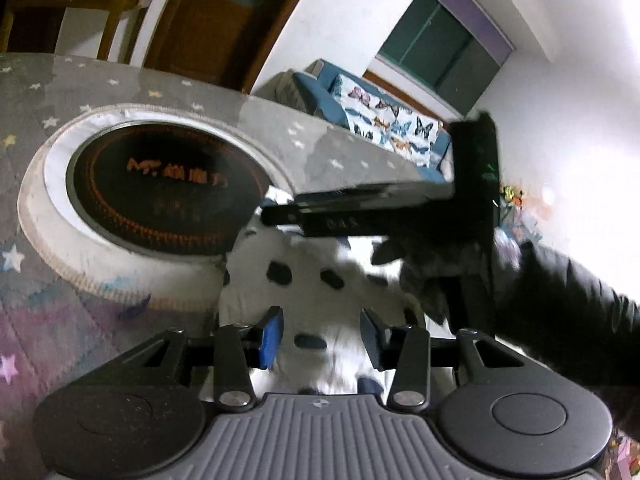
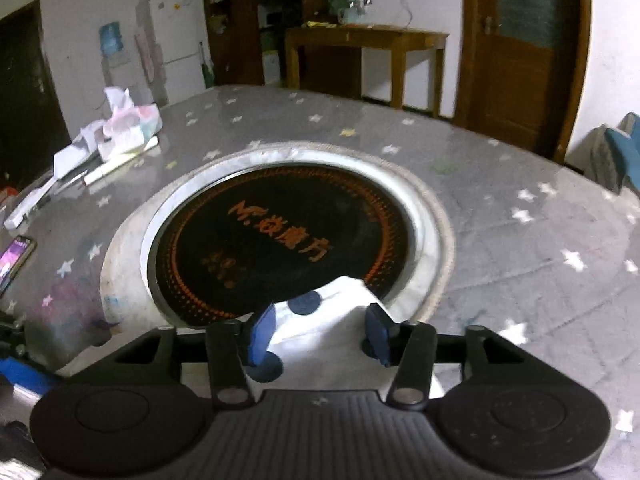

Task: Fold clothes

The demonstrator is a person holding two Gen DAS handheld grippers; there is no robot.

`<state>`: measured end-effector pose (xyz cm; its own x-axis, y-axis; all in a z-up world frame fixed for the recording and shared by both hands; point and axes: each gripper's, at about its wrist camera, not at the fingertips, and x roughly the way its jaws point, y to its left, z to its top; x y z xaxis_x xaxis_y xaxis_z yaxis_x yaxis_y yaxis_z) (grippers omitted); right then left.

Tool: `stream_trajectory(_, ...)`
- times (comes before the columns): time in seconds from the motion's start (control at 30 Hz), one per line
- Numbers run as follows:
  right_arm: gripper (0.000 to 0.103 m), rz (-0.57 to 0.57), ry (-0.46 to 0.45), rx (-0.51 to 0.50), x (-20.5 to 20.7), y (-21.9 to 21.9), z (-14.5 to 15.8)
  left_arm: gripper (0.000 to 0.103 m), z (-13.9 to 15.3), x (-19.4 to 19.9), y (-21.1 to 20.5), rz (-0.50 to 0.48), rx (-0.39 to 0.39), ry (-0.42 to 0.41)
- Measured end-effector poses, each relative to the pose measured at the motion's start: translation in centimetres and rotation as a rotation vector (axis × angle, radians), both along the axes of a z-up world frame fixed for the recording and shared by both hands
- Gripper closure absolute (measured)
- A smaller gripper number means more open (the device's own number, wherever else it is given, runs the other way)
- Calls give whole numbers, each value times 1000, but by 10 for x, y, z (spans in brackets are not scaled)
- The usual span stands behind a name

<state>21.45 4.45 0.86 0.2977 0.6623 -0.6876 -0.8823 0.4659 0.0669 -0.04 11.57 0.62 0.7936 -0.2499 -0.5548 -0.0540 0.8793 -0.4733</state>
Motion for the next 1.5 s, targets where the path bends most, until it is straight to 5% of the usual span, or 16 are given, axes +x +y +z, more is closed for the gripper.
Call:
stream_trajectory(0.43,19,0,19,76,-49,-71,17,52,0,-8,-12,0,63,4)
stream_trajectory(0.93,0,-16,-12,117,-84,-108,9,52,6,-5,-12,10,96,-4)
stream_trajectory(1.5,0,-101,47,104,-39,-103,-7,54,-9,33,8,60,56,59)
